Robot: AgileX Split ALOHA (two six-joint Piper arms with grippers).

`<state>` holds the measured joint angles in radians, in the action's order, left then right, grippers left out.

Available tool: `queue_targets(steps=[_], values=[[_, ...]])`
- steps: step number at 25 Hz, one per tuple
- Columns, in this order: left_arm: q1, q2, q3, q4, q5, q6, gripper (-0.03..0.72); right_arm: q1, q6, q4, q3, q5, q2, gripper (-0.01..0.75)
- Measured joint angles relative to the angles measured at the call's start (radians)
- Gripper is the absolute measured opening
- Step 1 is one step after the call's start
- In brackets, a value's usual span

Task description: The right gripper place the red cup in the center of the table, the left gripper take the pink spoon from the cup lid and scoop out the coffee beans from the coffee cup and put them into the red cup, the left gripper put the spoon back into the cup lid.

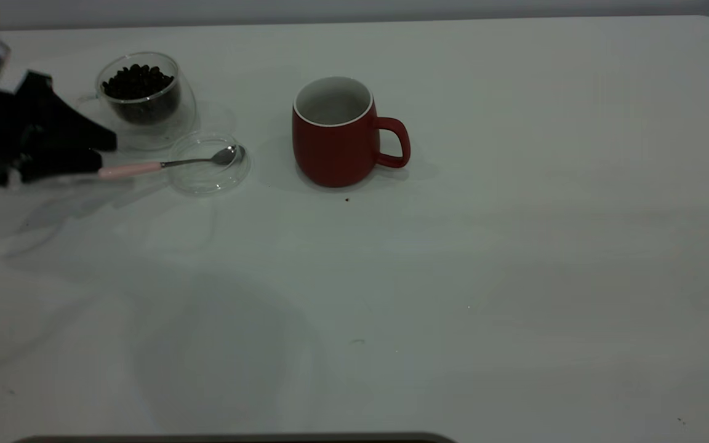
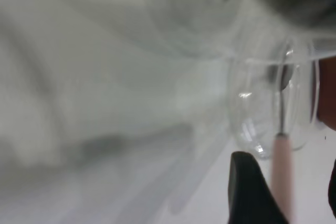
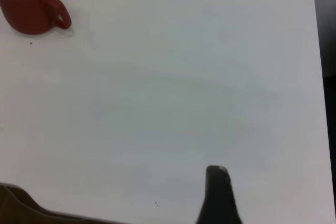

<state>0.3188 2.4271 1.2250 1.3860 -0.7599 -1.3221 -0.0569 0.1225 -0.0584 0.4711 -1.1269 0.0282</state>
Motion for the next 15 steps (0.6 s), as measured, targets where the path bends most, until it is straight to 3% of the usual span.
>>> queue_targets(steps=[6,11,15], values=[[0.000,-0.213,0.000,-0.260,0.041,0.262,0.424,0.000,0.000,0.000,0.000,0.000,0.000,0.590],[-0.039,-0.402,0.000,-0.642,0.016,0.667,0.424,0.000,0.000,0.000,0.000,0.000,0.000,0.590],[-0.103,-0.536,-0.001,-0.978,-0.088,1.020,0.424,0.000,0.000,0.000,0.000,0.000,0.000,0.590]])
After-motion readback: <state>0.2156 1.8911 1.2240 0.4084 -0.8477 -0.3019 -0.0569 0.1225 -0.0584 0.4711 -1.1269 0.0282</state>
